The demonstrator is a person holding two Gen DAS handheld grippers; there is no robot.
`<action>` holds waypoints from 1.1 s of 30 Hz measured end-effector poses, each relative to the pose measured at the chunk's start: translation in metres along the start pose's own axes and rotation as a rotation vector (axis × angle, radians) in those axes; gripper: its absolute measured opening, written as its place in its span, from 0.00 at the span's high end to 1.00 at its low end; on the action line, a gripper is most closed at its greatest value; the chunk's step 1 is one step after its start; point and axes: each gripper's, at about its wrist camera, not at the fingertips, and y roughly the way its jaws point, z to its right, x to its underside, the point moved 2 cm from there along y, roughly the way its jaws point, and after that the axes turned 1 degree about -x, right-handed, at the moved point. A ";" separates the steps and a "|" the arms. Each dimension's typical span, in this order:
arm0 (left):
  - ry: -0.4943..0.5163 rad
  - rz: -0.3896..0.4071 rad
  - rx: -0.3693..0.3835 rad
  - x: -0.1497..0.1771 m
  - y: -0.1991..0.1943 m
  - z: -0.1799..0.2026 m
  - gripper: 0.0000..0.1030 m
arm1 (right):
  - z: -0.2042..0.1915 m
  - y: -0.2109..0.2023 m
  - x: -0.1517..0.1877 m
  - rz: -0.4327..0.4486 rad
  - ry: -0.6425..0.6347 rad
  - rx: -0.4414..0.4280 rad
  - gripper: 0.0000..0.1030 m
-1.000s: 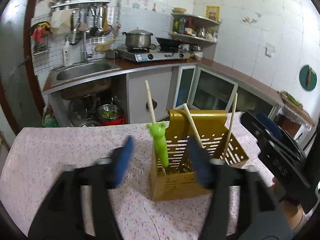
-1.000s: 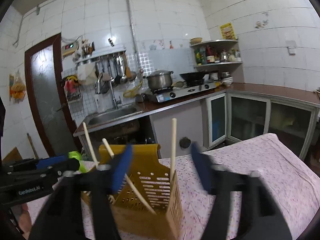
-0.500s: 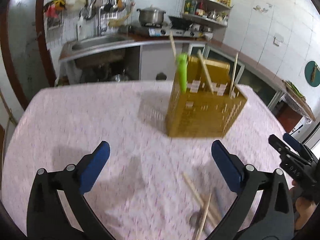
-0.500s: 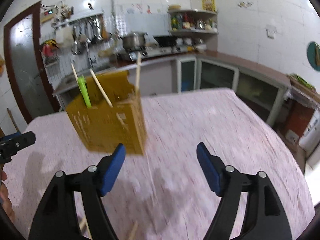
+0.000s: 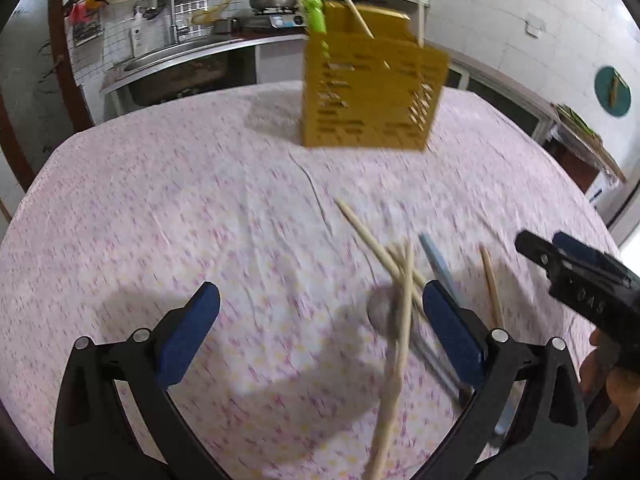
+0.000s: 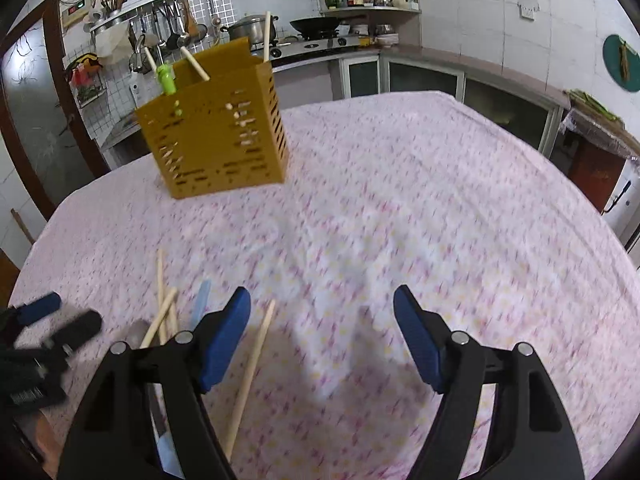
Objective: Organize utensils
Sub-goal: 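Grasp a wooden chopstick with the left tool while the right tool grasps another chopstick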
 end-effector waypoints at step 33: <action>-0.008 -0.168 0.063 -0.002 0.040 -0.002 0.91 | -0.029 0.035 0.007 -0.176 -0.068 -0.017 0.89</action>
